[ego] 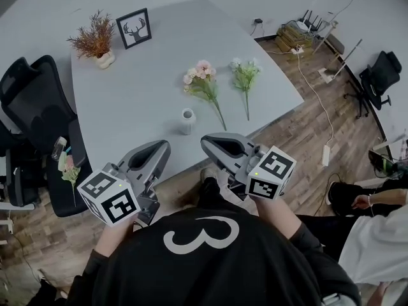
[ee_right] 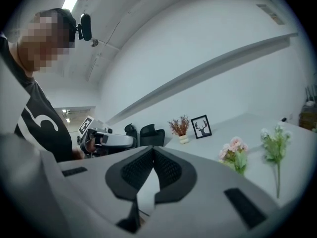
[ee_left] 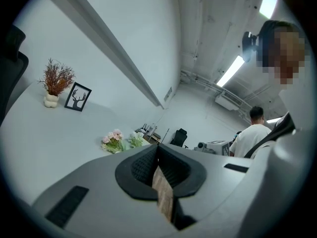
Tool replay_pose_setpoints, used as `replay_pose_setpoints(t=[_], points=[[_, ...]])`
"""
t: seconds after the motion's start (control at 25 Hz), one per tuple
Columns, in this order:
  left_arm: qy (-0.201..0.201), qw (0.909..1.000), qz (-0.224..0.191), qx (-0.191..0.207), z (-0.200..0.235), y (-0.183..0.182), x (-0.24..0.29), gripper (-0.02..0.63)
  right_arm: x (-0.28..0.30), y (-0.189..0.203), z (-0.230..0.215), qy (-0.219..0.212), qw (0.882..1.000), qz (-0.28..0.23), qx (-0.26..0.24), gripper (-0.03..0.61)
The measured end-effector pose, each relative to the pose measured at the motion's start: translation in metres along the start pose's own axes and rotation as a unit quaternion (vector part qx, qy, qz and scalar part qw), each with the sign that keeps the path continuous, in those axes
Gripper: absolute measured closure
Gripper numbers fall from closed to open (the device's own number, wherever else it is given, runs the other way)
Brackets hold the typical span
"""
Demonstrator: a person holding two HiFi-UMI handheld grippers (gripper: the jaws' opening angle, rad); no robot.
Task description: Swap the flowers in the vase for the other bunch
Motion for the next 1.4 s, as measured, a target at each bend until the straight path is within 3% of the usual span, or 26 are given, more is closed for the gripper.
replay_pose_setpoints(t=[0.44, 0.68, 1.0, 1.4], points=[[0.007, 0.999, 0.041, -0.016, 0.016, -0.001, 0.069, 0.602, -0.038, -0.003, -0.087, 0.06, 0.996, -0.019, 0.062, 0.569], [0.012, 0.9982, 0.057, -0.014, 0.028, -0.012, 0.114, 0.603, -0.051, -0.008, -0.141, 0.097, 0.993, -0.016, 0.068, 0.569], [0.015, 0.9964, 0.08, -0.025, 0.041, -0.02, 0.176, 0.602, -0.074, -0.002, -0.226, 0.174, 0.981, 0.035, 0.081, 0.568], [-0.012, 0.9948, 0.093, -0.039, 0.061, -0.032, 0.216, 0.601, -0.079, 0.001, -0.314, 0.217, 0.968, 0.07, 0.102, 0.561]])
Point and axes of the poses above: the fingertips, and each gripper's own axes: x forward along the fingers, z to its left, y out of its underside, the point moved 5 cm from there along -x, backward along the fingers, and after that the axes turned 4 degrees about -y, right-handed, at the moved point
